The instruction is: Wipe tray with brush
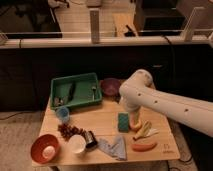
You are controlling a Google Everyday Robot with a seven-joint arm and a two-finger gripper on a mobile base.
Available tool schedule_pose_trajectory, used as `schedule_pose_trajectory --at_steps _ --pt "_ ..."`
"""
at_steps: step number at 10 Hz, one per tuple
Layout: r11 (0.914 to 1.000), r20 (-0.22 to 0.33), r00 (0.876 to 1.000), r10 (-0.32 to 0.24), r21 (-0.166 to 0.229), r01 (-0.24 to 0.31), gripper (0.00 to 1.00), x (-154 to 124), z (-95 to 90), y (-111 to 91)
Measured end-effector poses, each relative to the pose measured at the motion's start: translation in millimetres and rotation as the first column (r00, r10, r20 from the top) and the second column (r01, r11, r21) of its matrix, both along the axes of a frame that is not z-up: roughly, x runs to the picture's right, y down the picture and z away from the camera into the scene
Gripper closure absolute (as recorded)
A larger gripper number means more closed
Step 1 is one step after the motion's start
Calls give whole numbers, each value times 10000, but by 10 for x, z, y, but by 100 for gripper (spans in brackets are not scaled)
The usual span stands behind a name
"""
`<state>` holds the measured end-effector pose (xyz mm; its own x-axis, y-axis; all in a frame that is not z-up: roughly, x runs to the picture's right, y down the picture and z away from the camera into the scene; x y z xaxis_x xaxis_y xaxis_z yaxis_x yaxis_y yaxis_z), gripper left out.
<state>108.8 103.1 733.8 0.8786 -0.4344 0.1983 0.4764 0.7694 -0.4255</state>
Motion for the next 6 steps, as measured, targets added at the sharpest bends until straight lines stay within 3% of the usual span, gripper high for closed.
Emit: schedule_pose_trajectory --at_steps 2,3,6 --pt "9990 -89 9991 -411 193 413 20 -74 169 -257" --pt "9959 81 9965 -837 349 834 20 -202 314 -490" --pt "9765 1084 9753 -1923 1195 1793 20 -739 646 -1124"
